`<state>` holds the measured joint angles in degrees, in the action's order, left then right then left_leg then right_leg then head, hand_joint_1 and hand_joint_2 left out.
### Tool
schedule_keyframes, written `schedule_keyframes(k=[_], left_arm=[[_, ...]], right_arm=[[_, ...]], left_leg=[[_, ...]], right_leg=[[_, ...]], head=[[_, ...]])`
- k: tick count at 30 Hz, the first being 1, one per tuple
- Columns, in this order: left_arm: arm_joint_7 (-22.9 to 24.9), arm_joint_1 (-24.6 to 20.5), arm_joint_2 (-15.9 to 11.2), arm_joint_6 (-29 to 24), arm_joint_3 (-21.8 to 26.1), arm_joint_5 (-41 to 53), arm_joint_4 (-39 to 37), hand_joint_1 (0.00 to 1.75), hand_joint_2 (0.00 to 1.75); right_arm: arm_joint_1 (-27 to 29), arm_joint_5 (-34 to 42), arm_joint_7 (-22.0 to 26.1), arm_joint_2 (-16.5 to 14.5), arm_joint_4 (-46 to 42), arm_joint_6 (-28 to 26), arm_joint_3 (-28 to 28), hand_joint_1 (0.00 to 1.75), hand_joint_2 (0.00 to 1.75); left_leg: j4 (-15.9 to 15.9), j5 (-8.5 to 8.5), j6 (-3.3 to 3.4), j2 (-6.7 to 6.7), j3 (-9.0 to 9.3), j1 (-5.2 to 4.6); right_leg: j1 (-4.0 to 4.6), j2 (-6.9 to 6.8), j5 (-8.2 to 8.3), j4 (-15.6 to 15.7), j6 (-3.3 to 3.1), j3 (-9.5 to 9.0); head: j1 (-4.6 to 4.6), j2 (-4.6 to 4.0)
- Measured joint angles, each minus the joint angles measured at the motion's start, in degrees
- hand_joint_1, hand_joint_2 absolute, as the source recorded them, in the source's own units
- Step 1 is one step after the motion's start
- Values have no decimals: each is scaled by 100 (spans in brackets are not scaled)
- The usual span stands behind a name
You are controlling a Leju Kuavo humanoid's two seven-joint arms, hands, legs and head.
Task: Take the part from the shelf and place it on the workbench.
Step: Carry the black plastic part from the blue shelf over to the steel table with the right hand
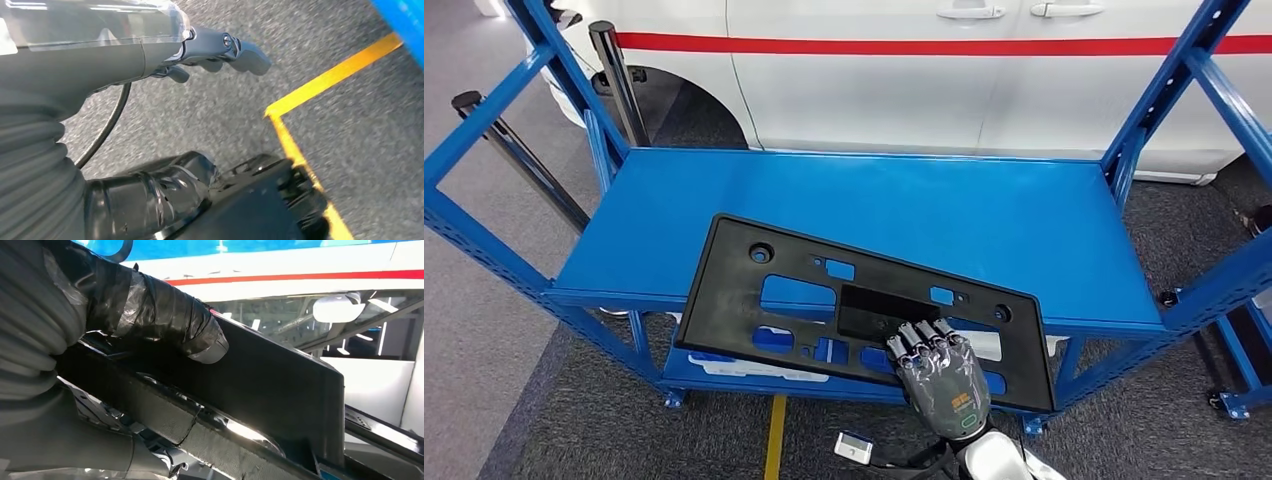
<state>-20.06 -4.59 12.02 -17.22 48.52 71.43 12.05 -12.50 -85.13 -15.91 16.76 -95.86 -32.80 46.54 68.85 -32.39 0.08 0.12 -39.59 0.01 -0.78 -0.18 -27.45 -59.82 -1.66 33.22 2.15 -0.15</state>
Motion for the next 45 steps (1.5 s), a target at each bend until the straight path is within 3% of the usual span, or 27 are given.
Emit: schedule_keyframes(k=[2,3,4,6,7,9,11,12,14,16,18,20,23,24,26,28,31,32,33,34,36,37,39,40,42,43,45], left_arm=[[0,3,0,0,4,0,0,0,175],[0,3,-1,0,6,-1,1,0,175],[0,2,-1,0,8,-1,1,0,175],[0,-7,-2,-1,9,-3,1,0,175],[0,-15,-2,-2,10,-4,1,0,175],[0,-29,-2,-5,13,-8,1,0,175],[1,-30,-2,-7,16,-10,1,0,175],[1,-30,-1,-7,17,-10,1,0,175],[2,-31,0,-8,18,-9,0,0,175],[2,-33,0,-8,18,-9,0,0,175],[2,-31,0,-8,18,-9,-1,0,175],[2,-30,0,-8,18,-9,0,0,175],[2,-27,-2,-8,18,-9,1,0,175],[2,-26,-2,-9,18,-9,1,0,175],[2,-14,-2,-11,19,-9,0,0,175],[2,3,-1,-11,20,-9,-1,0,175],[2,16,-1,-11,20,-9,-1,0,175],[2,14,-2,-12,20,-9,-1,0,175],[2,12,-2,-13,20,-9,-1,0,175],[2,11,-2,-15,20,-9,-1,0,175],[2,9,-2,-20,20,-9,-1,0,175],[2,1,-2,-24,20,-8,-1,0,175],[2,-27,-2,-31,21,-9,-1,0,175],[1,-36,-2,-34,21,-10,-1,0,175],[-7,-41,-1,-37,22,-21,-1,0,175],[-16,-36,-1,-37,23,-27,-1,0,175],[-37,-25,1,-33,24,-36,-1,0,175]], right_arm=[[6,0,2,-6,2,-1,-2,175,175],[11,0,6,-7,3,-1,-3,175,175],[17,0,11,-9,4,-2,-3,175,175],[27,0,27,-18,4,-3,-8,175,175],[31,0,35,-25,3,-4,-16,175,175],[38,-1,51,-44,3,-9,-36,175,175],[45,-1,63,-61,3,-16,-48,175,175],[51,-1,69,-64,3,-22,-52,175,175],[67,0,87,-65,5,-31,-65,175,175],[85,0,104,-65,8,-36,-74,175,175],[107,0,113,-65,16,-35,-83,175,175],[115,0,121,-66,23,-35,-92,175,175],[116,0,153,-81,23,-36,-108,175,175],[118,0,165,-90,25,-37,-113,175,175],[123,0,179,-104,28,-37,-116,175,175],[121,0,202,-122,32,-39,-119,175,175],[134,0,260,-176,33,-42,-150,175,175],[141,0,282,-190,33,-42,-163,175,175],[148,0,301,-196,34,-42,-173,175,175],[155,0,313,-199,35,-42,-179,175,175],[166,0,324,-208,42,-43,-190,175,175],[170,0,326,-217,44,-43,-199,175,175],[173,0,328,-240,48,-45,-216,175,175],[175,0,335,-251,48,-45,-224,175,175],[188,0,363,-273,50,-46,-237,175,175],[201,0,382,-281,53,-45,-245,175,175],[235,0,415,-291,63,-41,-270,175,175]], left_leg=[[594,-257,-13,0,-93,8],[647,-196,-5,0,-15,8],[487,-51,12,-1,174,6],[-295,180,68,-5,769,-9],[-711,193,93,-8,1044,-23],[-1149,141,131,-14,1275,-57],[-1231,249,177,-1,1239,-59],[-1271,327,213,12,1212,-51],[-1328,493,285,43,1103,-29],[-1306,622,316,50,919,-44],[-1239,742,301,54,695,-49],[-1135,845,271,56,457,-48],[-974,947,190,48,225,-61],[-951,985,157,45,196,-64],[-953,1066,88,36,171,-47],[-811,845,16,23,84,-16],[42,-37,-49,16,-127,13],[378,-199,-53,15,-161,16],[616,-218,-50,14,-140,16],[691,-107,-40,13,-36,15],[270,202,-9,11,458,11],[-179,238,13,10,834,1],[-1007,80,60,8,1417,-25],[-1235,14,85,7,1539,-42],[-1340,85,147,20,1500,-42],[-1368,150,189,31,1464,-35],[-1393,285,260,55,1361,-25]], right_leg=[[15,-5,109,-15,-1,153],[19,-8,161,-24,1,229],[22,-11,212,-36,7,301],[26,-7,303,-53,31,405],[27,-8,348,-54,56,434],[17,-14,452,-24,121,454],[4,-15,538,20,191,464],[3,-8,475,-10,218,490],[2,5,18,-370,248,606],[0,8,-512,-1038,275,748],[-9,7,-538,-1488,304,727],[-38,6,-226,-1247,322,367],[-36,21,-334,-243,285,-341],[-16,30,-418,-73,246,-424],[9,29,-364,-13,145,-389],[6,8,-229,6,39,-272],[12,-6,-1,10,-35,-8],[19,-8,75,5,-36,92],[26,-13,152,-2,-35,195],[31,-17,228,-11,-31,302],[33,-18,369,-29,-14,491],[37,-16,431,-37,5,559],[37,-22,558,-29,61,623],[32,-30,623,-3,96,632],[16,-38,717,49,172,645],[13,-32,647,7,202,672],[4,-16,199,-395,237,805]], head=[[1,0],[0,0],[0,0],[-1,0],[1,0],[1,0],[3,0],[5,0],[12,0],[14,0],[14,0],[13,0],[6,0],[2,0],[-1,0],[-3,0],[-11,0],[-12,0],[-11,0],[-12,0],[-13,0],[-13,0],[-10,0],[-9,0],[-8,0],[-5,0],[-3,0]])
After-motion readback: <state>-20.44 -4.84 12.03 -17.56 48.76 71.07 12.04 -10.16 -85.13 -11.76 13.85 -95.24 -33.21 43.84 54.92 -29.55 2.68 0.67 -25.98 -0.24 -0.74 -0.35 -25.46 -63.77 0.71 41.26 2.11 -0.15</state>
